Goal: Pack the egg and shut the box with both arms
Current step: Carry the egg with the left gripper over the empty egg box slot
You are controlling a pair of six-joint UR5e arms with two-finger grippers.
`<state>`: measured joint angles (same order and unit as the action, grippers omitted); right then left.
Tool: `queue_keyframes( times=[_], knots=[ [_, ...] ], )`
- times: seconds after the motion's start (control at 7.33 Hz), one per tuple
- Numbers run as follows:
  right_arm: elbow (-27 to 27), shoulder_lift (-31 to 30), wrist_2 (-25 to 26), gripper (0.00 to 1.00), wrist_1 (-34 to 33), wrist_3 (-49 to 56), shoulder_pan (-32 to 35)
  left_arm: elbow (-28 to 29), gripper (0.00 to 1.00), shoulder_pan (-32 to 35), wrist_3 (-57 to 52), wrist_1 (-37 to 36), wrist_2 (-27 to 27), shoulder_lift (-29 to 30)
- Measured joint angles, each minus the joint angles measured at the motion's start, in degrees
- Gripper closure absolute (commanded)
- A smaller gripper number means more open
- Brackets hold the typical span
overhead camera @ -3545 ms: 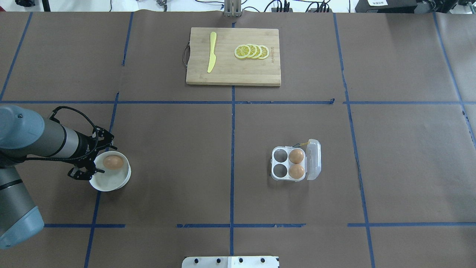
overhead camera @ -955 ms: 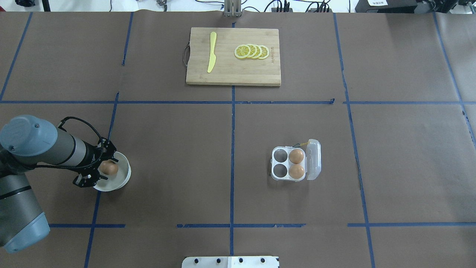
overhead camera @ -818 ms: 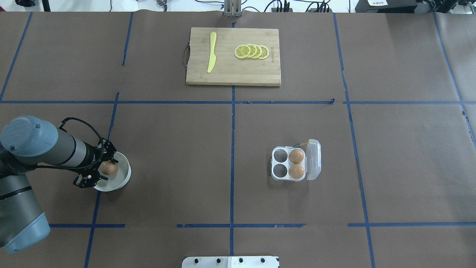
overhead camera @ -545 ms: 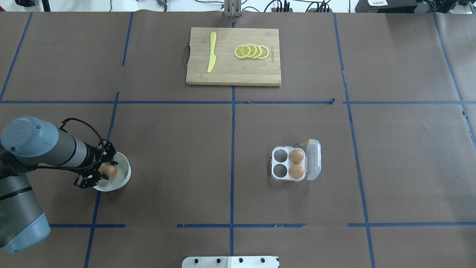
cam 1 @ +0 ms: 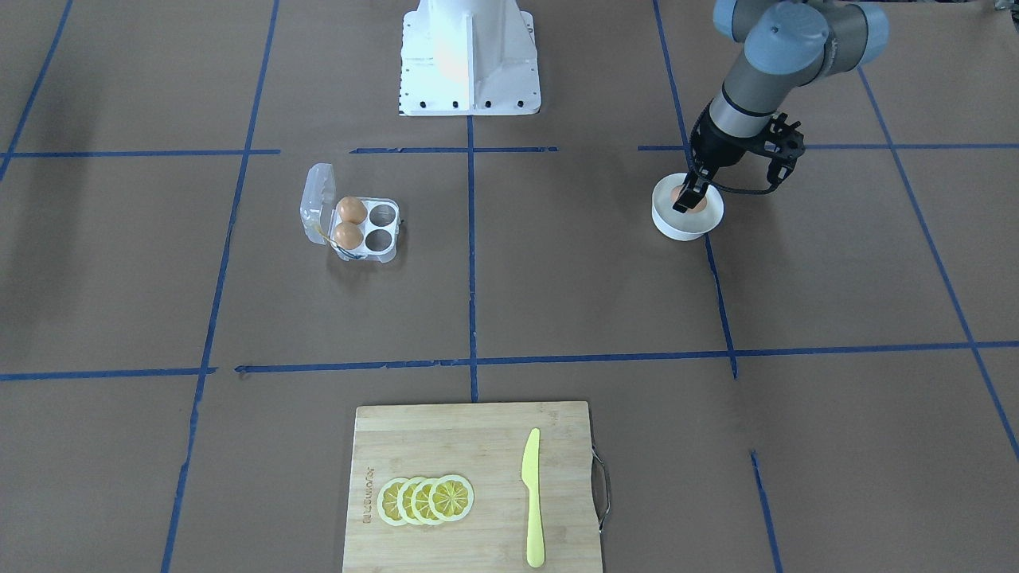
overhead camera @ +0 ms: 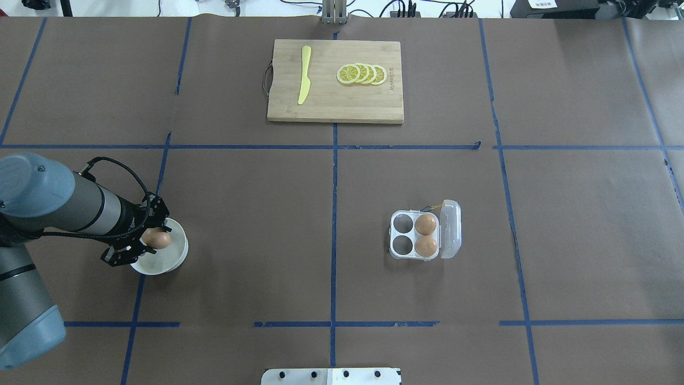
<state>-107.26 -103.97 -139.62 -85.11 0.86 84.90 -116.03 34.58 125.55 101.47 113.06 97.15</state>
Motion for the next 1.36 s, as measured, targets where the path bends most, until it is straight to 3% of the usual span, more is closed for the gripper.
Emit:
queue_keyframes(
  times=[0.27,0.41,0.68,0.95,1.23,1.36],
  knots=[
    [-0.1,0.1,-0.4,0.00,0.0,0.0,0.0,1.0,1.00,0.4,-3.3,-11.0,0.1,14.3],
    [-0.3,0.1,-0.4,0.00,0.0,0.0,0.0,3.4,1.00,0.1,-3.7,-11.7,0.2,20.2],
    [-0.6,0.1,-1.1,0.00,0.1,0.0,0.0,10.3,1.00,-1.9,-4.6,-6.8,0.2,28.6],
    [-0.6,0.0,-2.3,0.00,0.1,0.0,0.0,21.7,1.00,-6.9,-8.8,-1.1,-0.2,37.6],
    [-0.7,0.0,-4.0,0.00,0.0,-0.3,0.0,33.1,1.00,-9.8,-10.3,6.9,-0.4,44.3],
    [-0.7,0.0,-4.5,0.00,0.0,-0.3,0.0,35.9,1.00,-10.7,-10.4,8.7,-0.5,46.1]
  ],
)
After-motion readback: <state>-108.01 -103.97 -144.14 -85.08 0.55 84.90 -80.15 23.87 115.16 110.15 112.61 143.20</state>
